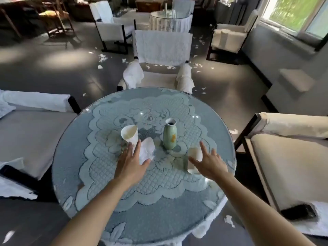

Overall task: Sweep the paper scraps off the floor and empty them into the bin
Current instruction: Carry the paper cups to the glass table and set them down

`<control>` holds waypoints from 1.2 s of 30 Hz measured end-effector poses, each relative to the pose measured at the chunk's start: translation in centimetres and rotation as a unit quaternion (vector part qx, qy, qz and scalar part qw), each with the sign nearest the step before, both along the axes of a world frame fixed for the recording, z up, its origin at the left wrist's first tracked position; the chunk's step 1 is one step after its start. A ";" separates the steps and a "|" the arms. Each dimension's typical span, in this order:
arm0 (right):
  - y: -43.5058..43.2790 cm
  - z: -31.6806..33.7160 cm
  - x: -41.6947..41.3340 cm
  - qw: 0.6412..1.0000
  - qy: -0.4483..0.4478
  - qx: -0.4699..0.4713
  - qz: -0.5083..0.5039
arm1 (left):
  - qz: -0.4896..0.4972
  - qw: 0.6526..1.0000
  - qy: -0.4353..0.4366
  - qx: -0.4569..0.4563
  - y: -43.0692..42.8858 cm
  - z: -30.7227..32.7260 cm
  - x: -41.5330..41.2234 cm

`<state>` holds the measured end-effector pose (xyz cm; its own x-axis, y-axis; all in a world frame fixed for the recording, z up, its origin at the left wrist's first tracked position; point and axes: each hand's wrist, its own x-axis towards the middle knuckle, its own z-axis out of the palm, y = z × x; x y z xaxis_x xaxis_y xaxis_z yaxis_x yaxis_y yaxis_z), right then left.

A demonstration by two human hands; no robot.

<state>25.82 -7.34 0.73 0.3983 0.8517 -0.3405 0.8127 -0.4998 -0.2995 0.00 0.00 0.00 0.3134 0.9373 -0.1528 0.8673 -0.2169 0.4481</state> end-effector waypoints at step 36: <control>1.5 -5.8 -12.3 0.920 0.159 0.350 0.072 | 0.073 0.975 -0.209 -0.010 10.4 1.1 -2.2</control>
